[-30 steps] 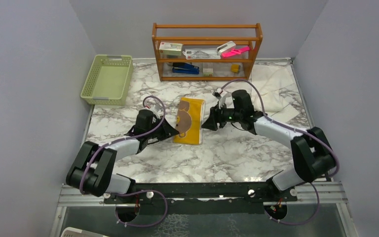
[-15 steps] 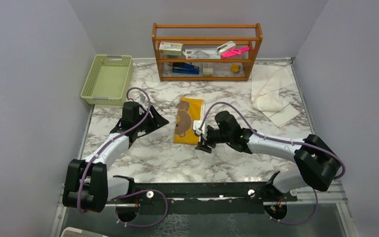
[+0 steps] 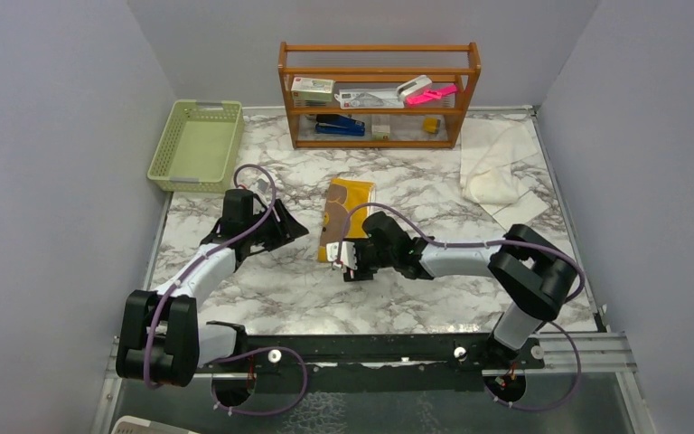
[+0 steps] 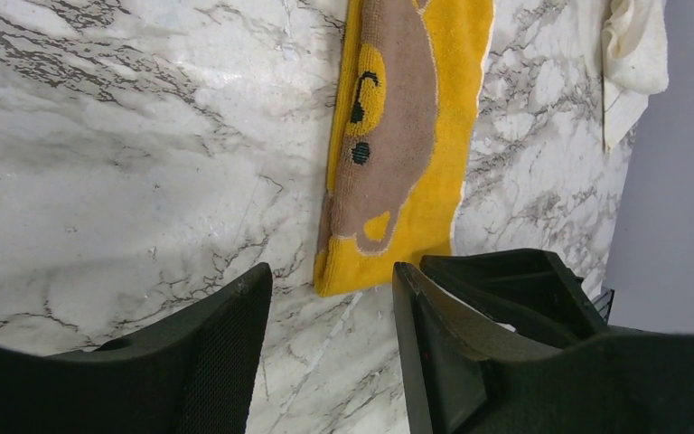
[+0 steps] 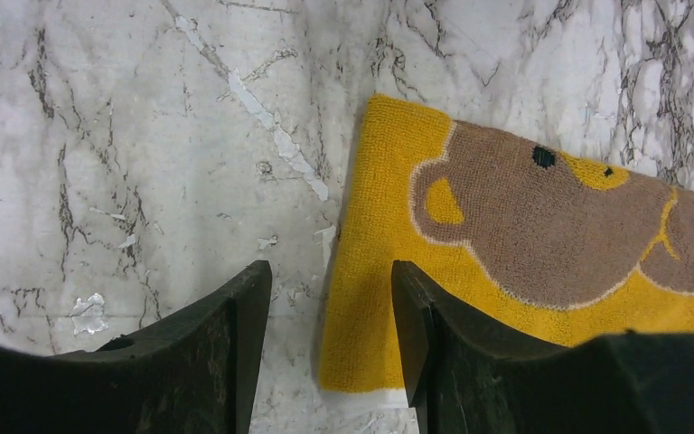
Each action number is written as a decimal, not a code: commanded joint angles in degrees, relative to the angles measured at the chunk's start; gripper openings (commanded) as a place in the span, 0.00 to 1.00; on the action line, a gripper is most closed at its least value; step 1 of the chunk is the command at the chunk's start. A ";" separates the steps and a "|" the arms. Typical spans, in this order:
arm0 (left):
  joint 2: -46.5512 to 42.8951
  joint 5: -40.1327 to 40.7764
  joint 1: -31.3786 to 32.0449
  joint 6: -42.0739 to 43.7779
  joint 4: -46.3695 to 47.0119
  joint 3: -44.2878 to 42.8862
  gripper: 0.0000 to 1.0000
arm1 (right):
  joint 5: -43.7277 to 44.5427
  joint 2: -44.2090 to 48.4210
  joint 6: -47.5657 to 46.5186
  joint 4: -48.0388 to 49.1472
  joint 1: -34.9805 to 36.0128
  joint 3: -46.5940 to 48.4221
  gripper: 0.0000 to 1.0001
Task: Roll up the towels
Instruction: Roll the towel at the center of the board.
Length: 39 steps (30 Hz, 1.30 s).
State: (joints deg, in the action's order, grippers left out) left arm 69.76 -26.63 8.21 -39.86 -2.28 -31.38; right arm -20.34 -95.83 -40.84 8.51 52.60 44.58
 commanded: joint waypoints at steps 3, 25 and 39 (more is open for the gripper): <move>0.24 -1.68 -0.64 1.44 -0.90 -1.43 0.55 | 1.27 -2.49 -1.90 -1.19 0.40 2.97 0.50; 0.76 -5.88 -1.35 5.14 -4.38 -5.80 0.55 | -4.40 1.50 15.96 -5.88 0.32 3.78 0.01; -1.09 -10.37 -1.37 3.90 -2.74 -4.75 0.55 | -23.67 -5.25 39.87 -8.50 -10.95 16.09 0.01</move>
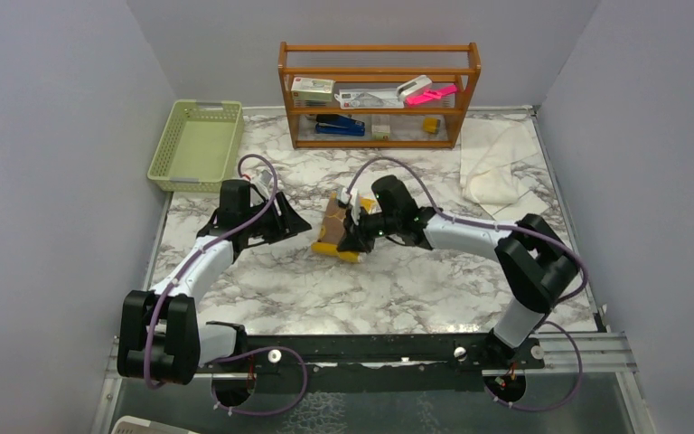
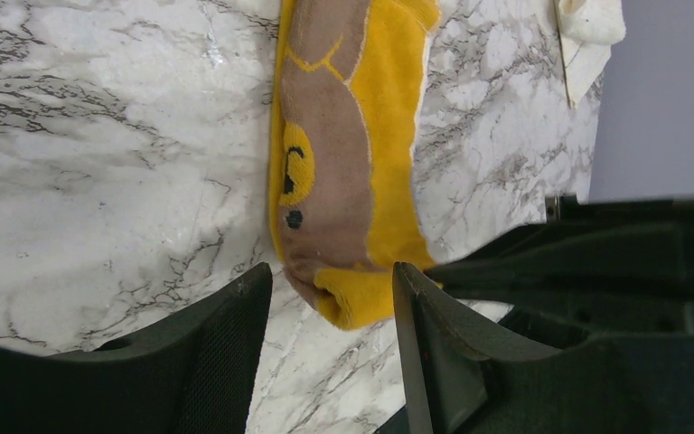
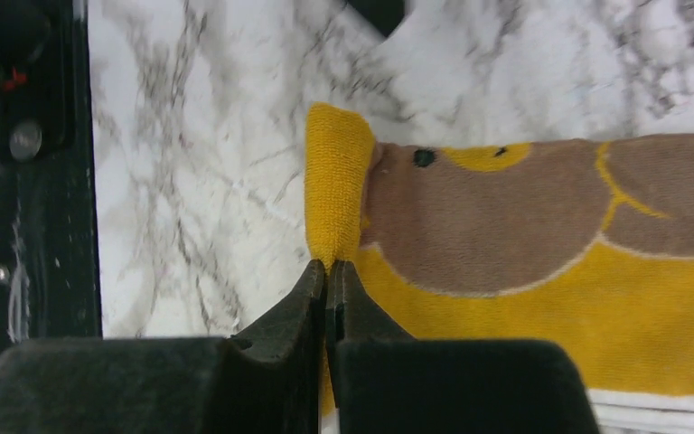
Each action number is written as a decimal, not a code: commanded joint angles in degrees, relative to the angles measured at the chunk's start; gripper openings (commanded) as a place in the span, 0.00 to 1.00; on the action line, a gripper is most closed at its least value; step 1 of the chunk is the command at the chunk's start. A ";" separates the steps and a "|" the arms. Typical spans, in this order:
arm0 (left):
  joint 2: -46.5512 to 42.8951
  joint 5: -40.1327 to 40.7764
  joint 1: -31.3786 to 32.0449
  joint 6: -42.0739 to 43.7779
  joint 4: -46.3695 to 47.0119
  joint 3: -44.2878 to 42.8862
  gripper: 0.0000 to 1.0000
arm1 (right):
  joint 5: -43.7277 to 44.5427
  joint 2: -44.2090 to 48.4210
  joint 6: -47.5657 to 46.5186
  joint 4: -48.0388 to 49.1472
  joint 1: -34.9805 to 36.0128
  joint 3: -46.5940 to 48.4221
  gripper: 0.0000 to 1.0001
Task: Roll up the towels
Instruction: Roll the towel at the center of the board.
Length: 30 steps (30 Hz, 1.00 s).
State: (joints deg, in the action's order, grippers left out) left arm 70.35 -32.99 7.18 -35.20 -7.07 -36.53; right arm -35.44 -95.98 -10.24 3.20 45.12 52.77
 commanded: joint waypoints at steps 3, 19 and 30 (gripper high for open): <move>-2.00 -5.39 -0.32 -1.57 3.58 0.99 0.55 | -11.46 -12.25 9.71 -13.42 -5.23 17.15 0.01; -1.79 -7.91 -0.32 -4.00 8.11 3.48 0.55 | -14.18 -21.75 13.92 -16.91 -6.42 21.09 0.01; 0.59 -9.02 2.08 -11.18 19.64 9.69 0.53 | -12.28 -29.72 20.39 -17.37 -9.76 23.60 0.01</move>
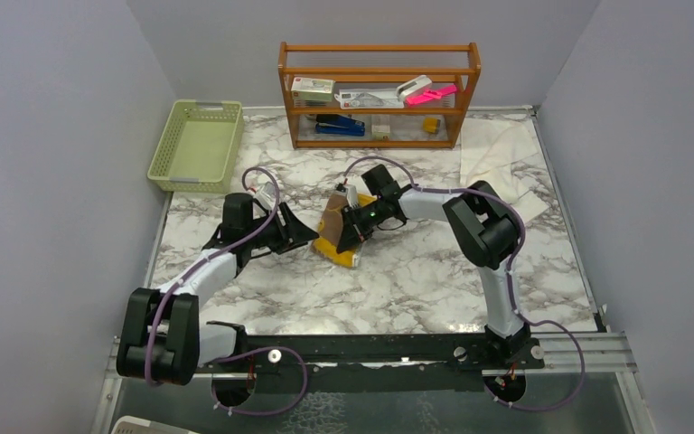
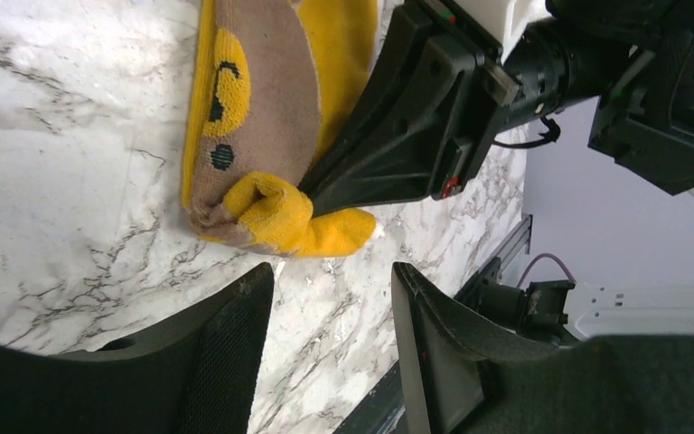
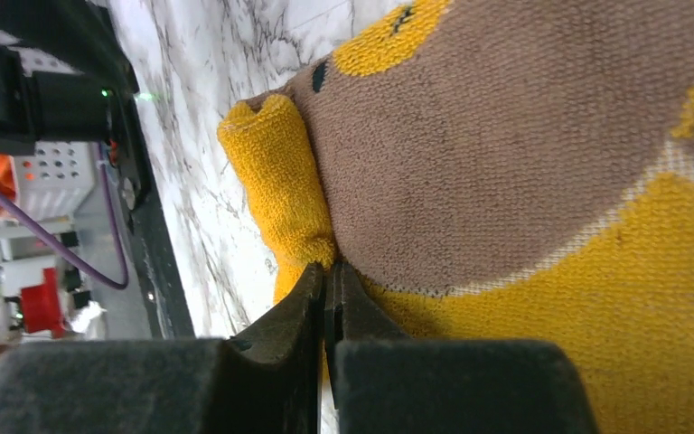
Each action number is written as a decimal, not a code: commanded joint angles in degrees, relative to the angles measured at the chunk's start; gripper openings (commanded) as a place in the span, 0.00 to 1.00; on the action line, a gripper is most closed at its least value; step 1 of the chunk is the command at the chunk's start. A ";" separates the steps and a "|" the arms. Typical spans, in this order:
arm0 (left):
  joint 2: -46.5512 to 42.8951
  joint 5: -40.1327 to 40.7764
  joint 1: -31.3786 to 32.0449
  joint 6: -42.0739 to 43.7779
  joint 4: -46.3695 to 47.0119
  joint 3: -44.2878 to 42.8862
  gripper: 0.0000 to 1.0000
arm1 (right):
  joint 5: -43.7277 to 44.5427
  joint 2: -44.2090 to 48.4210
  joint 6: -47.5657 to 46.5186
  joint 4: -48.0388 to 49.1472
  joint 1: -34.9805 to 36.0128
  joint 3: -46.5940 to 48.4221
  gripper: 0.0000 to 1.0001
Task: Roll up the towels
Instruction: Roll the towel at the center of the board.
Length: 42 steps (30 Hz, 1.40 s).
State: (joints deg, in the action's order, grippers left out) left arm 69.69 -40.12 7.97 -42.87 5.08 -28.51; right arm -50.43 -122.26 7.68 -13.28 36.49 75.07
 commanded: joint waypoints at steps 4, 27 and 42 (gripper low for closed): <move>4.26 -0.87 3.98 -4.91 10.76 2.08 0.50 | 3.47 -4.62 3.05 -0.94 -1.35 1.22 0.01; 20.52 13.10 10.19 -6.50 17.42 0.28 0.11 | 5.90 -5.46 1.64 -2.72 -1.60 1.40 0.01; 22.63 21.46 11.09 -2.78 17.51 5.05 0.07 | 13.03 2.82 0.26 0.65 -1.57 -0.88 0.39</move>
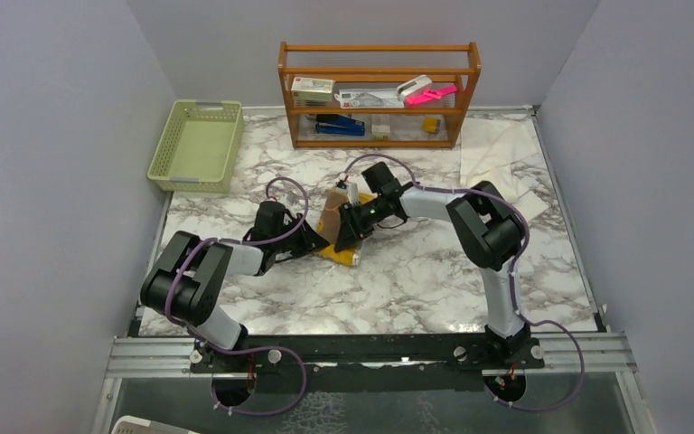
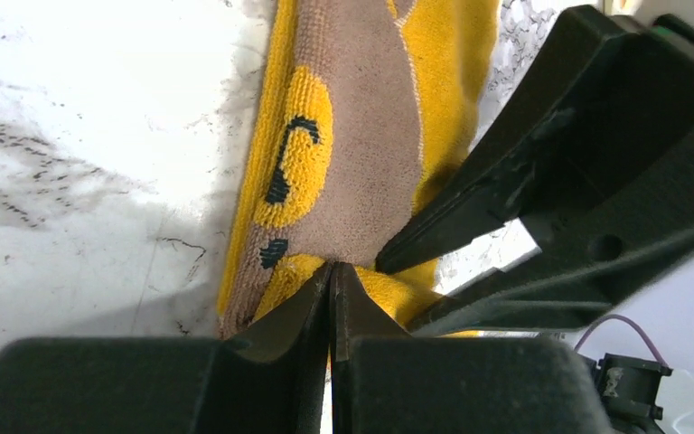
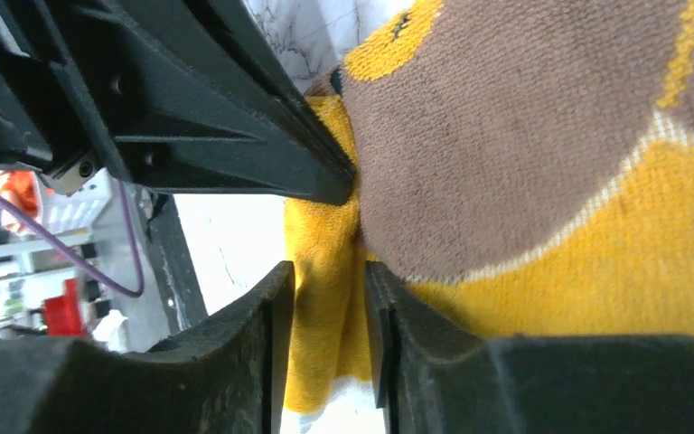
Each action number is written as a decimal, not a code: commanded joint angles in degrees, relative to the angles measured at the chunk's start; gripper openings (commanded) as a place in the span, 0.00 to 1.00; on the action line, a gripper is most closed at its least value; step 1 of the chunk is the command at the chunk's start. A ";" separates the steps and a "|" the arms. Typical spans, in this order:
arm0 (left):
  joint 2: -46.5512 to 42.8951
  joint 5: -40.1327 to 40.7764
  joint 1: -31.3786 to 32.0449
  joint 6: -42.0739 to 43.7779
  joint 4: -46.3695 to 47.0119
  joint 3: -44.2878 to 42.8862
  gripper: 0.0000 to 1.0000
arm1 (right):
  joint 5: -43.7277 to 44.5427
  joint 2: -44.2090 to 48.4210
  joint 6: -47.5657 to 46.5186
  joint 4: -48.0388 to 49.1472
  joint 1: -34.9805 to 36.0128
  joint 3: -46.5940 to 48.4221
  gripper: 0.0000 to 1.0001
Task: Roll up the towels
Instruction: Roll the towel at the center of the board.
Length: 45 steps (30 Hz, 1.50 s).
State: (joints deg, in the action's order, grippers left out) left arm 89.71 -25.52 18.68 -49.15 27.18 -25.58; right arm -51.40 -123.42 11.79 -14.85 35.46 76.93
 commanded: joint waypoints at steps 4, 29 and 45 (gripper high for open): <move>2.99 7.25 0.48 4.15 -4.59 2.12 0.07 | 24.21 11.77 -4.97 8.48 -0.53 -6.17 0.78; 3.91 6.07 0.48 5.38 -4.65 2.23 0.06 | 37.78 29.43 -55.54 52.17 17.45 -44.19 0.76; 5.71 5.23 0.48 5.99 -4.68 1.51 0.06 | 40.64 24.11 -61.59 41.59 19.99 -39.89 0.52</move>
State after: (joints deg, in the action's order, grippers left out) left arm 91.94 -24.69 19.25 -47.35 31.07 -25.61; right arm -12.71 -98.06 -47.94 29.71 54.87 35.64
